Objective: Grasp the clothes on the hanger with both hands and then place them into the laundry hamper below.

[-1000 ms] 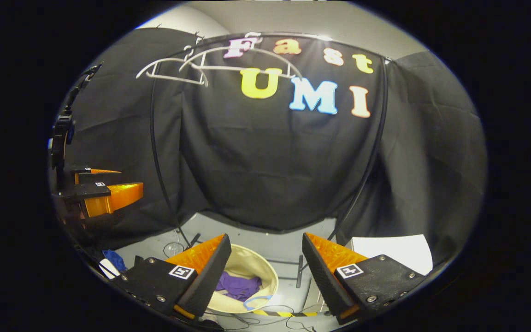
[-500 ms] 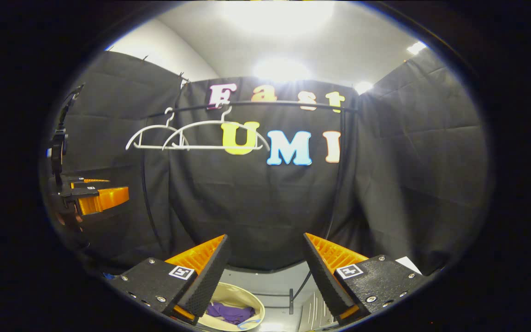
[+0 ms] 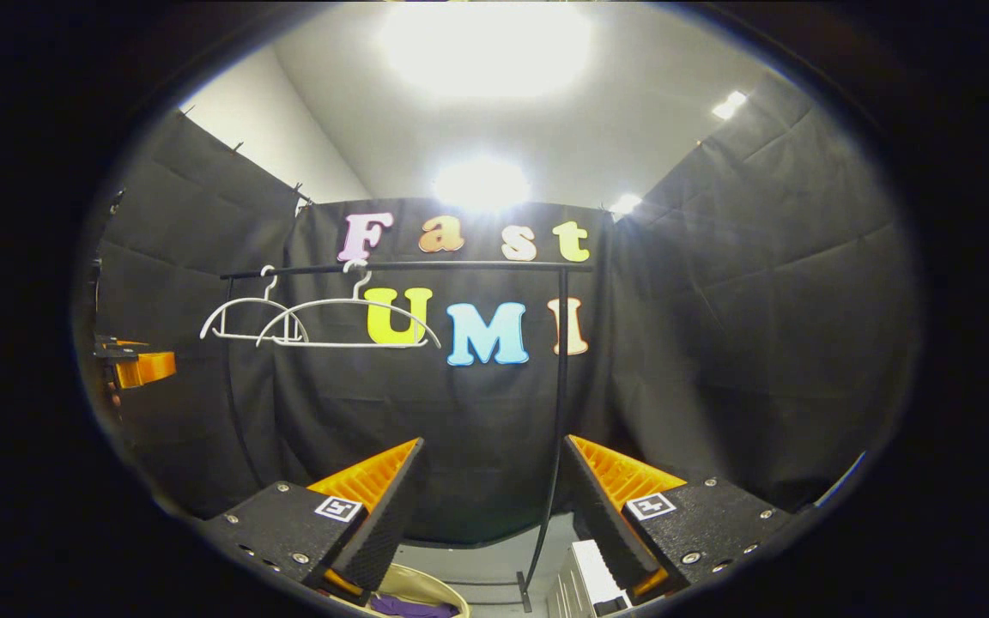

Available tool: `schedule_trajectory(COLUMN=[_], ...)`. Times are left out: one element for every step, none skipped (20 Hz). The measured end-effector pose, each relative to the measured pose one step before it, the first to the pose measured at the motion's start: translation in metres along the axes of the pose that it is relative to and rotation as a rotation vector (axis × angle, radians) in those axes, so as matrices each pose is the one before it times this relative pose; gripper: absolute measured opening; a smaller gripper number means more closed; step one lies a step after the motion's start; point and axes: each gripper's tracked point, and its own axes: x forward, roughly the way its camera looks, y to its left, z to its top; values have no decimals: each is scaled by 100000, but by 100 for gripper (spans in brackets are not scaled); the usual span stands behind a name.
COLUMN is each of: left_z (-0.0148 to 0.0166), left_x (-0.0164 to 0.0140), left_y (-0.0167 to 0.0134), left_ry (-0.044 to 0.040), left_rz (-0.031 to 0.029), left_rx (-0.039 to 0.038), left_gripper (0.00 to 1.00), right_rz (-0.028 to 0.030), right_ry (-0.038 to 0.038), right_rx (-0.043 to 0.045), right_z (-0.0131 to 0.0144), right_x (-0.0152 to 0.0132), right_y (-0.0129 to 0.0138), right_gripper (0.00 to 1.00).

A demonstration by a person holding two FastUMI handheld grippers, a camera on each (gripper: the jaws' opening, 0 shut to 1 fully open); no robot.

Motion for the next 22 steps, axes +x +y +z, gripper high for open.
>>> schedule_trajectory(left_z=[-24, 97, -35, -27, 117, 3, 42, 29, 150, -5, 122, 114, 126, 77, 68, -76, 116, -15, -33, -121, -62, -164], left_x=[-54, 382, -33, -233, -37, -12, -41, -95, -30, -34, 4, 25, 61, 2, 102, 79, 134, -11, 10, 109, 60, 83], left_y=[418, 231, 425, 303, 351, 265, 162, 16, 23, -97, 25, -61, 26, -114, -42, -64, -10, 82, 192, 55, -1, -3], left_ry=[-50, 269, 130, 172, 64, -164, -263, -116, -362, -223, -335, -429, -343, -277, -174, -172, -264, -359, -184, 107, 340, 189], left_rz=[1390, 1396, 843, 994, 564, 401, -73, 79, -78, -303, -121, -200, -49, -247, -150, -212, -33, -116, 375, 31, 60, 119], left_rx=[-980, -380, -2, 167, 209, 103, 112, 307, 391, 570, 623, 508, 171, -132, -358, -225, 18, 230, 307, 235, 6, -130], left_gripper=[86, 88, 90, 96, 94, 92, 90, 88, 86, 84, 90, 90, 87, 90, 90, 90, 90, 90, 90, 90, 90, 90], right_rz=[-91, -36, 435, 175, -20, 68, -20, -224, 48, -218, -136, -283, -280, -506, -658, -421, -362, -17, -139, -241, -258, -350], right_ry=[22, 131, -43, -224, -522, -376, -505, -118, -548, -295, -364, -382, -358, -50, -149, -239, -172, -65, 203, 534, 374, -224], right_rx=[780, 614, 444, 218, 191, 423, 420, 145, 154, 32, 216, 209, 149, -273, -530, -380, -42, 192, 308, 225, 164, 149], right_z=[128, 58, 21, 74, 201, 140, 173, 30, 159, 160, 86, 204, 122, -18, -1, 96, 73, 105, -184, -94, -128, 72], right_x=[78, 44, 75, -8, 52, 154, 106, 47, -3, 44, 159, 5, 107, 7, 9, -2, 129, 84, 233, 139, 95, 8], right_y=[-5, 67, 115, 131, -1, 37, 110, 11, -6, 34, -71, 26, 68, 3, -131, -83, -13, 72, -7, -70, -70, -62], right_gripper=[96, 95, 95, 95, 96, 95, 95, 96, 96, 96, 96, 95, 95, 95, 96, 96, 96, 95, 95, 96, 96, 96])
